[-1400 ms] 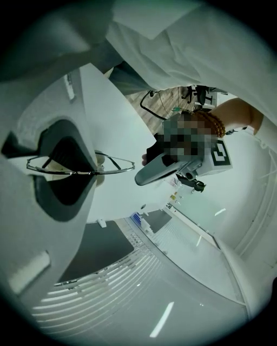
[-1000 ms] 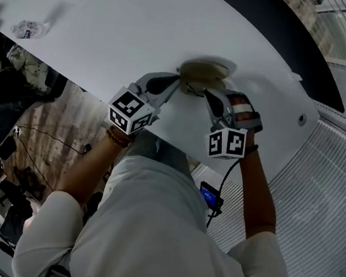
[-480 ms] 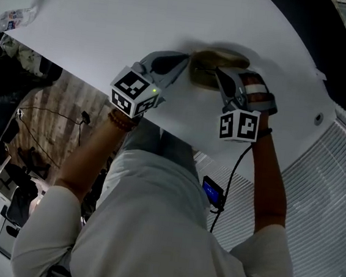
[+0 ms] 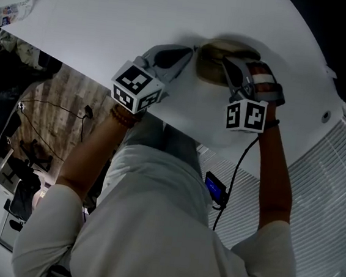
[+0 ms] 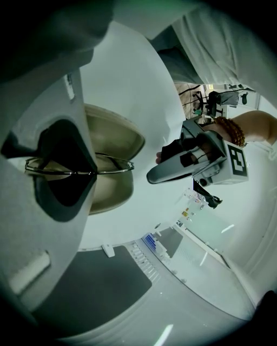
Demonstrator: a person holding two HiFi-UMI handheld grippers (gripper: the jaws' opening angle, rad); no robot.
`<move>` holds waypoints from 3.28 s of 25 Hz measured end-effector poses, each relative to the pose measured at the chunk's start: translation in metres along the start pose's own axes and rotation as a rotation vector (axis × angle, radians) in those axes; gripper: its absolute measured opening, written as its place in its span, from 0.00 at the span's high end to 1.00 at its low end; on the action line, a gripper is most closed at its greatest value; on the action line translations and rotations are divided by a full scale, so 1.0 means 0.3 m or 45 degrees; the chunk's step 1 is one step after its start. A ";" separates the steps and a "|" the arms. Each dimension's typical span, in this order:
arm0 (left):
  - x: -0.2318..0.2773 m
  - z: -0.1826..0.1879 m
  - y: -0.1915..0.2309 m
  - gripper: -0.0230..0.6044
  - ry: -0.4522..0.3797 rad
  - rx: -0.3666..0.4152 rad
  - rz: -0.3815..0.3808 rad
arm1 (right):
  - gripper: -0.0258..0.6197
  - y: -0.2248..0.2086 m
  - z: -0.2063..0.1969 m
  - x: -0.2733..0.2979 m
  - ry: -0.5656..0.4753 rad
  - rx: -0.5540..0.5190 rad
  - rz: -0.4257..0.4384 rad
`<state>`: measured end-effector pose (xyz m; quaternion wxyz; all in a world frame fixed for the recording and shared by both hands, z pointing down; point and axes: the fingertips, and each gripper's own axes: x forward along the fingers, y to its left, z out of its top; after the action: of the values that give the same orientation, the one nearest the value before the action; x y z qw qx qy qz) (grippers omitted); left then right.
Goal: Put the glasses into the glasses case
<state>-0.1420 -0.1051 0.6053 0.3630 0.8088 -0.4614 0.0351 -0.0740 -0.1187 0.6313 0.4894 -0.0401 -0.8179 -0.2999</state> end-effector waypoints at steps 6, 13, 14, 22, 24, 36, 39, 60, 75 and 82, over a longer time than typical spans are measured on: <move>-0.003 0.000 -0.031 0.96 -0.007 0.000 -0.015 | 0.88 0.018 -0.026 0.003 0.018 -0.016 0.005; -0.025 0.016 -0.063 0.96 -0.006 0.037 -0.044 | 0.82 0.016 -0.008 -0.033 0.024 0.004 0.013; -0.029 0.020 -0.072 0.96 -0.006 0.042 -0.046 | 0.82 0.017 -0.007 -0.044 0.026 0.007 0.013; -0.070 0.064 -0.182 0.96 -0.021 0.101 -0.071 | 0.82 0.021 0.007 -0.177 0.023 0.101 -0.062; -0.094 0.082 -0.221 0.96 -0.031 0.116 -0.080 | 0.82 0.021 0.025 -0.225 0.020 0.125 -0.085; -0.193 0.276 -0.505 0.96 -0.157 0.278 -0.209 | 0.82 -0.103 0.177 -0.642 -0.211 0.564 -0.383; -0.229 0.331 -0.599 0.96 -0.195 0.298 -0.268 | 0.82 -0.136 0.226 -0.771 -0.313 0.689 -0.466; -0.340 0.368 -1.105 0.96 -0.358 0.408 -0.577 | 0.96 -0.011 0.287 -1.340 -0.918 1.376 -1.097; -0.282 0.345 -1.220 0.96 -0.332 0.456 -0.648 | 0.96 0.019 0.189 -1.388 -0.949 1.480 -1.148; -0.265 0.357 -1.216 0.96 -0.322 0.465 -0.638 | 0.96 0.009 0.178 -1.390 -0.937 1.482 -1.123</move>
<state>0.0641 -0.0007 0.2931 0.1492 0.9467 -0.2758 -0.0738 0.1015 0.0068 0.2703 -0.0311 0.4500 -0.8916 0.0402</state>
